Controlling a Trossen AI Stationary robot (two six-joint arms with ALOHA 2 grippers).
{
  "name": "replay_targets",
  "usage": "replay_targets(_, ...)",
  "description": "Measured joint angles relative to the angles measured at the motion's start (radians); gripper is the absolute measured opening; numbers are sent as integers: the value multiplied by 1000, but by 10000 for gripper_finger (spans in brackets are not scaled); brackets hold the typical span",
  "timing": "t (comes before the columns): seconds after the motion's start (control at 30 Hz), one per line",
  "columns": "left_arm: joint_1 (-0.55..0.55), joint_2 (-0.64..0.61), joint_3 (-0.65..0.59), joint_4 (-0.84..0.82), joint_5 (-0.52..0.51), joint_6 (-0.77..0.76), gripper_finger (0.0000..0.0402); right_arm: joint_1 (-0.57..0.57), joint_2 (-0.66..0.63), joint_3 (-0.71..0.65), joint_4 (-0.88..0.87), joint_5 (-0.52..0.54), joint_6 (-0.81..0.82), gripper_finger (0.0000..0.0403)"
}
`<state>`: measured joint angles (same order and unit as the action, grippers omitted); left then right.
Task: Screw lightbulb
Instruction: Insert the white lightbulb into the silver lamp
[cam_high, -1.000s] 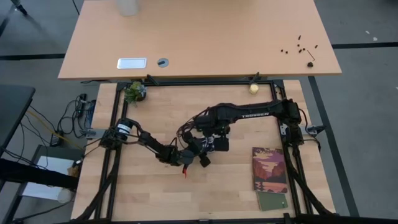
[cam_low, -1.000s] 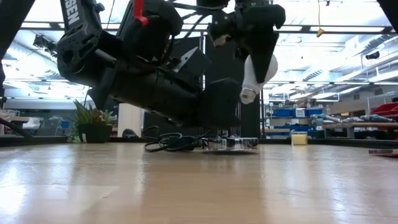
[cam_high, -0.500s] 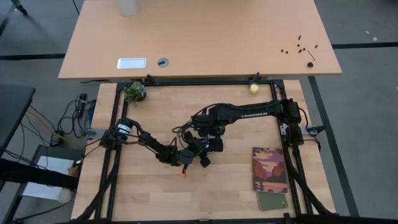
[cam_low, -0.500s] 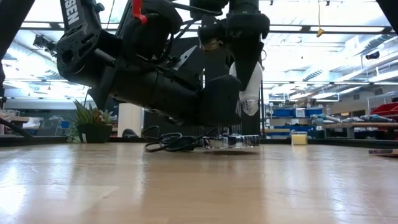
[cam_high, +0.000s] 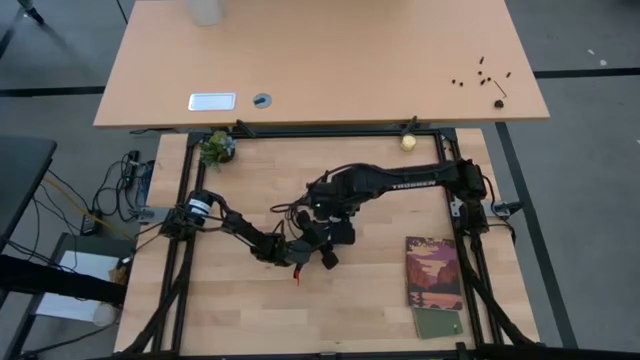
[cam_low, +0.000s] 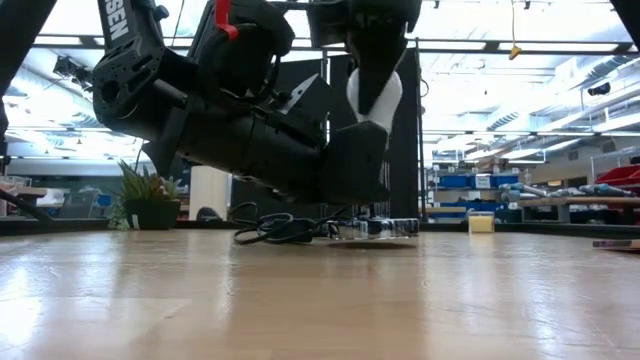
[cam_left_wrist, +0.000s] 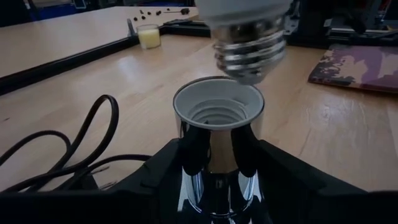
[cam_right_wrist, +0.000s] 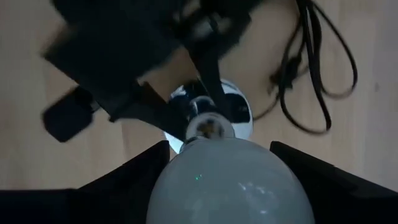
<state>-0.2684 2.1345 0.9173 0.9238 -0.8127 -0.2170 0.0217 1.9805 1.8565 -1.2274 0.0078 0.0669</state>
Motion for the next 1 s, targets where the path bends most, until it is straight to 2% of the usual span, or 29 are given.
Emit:
replay_targets(0.2,0,0,0,-1,1,1,184,5,11,1,26,21,-59,279)
replay_targets(0.4,0,0,0,-1,3,2,184,2,18,-54,60,21,-125,279)
replay_targets(0.7,-1,0,0,-8,26,28,184,24,19,-105,92,26,-460,279)
replay_targets(1.0,-2,0,0,-1,81,112,184,66,19,-105,124,18,-706,279)
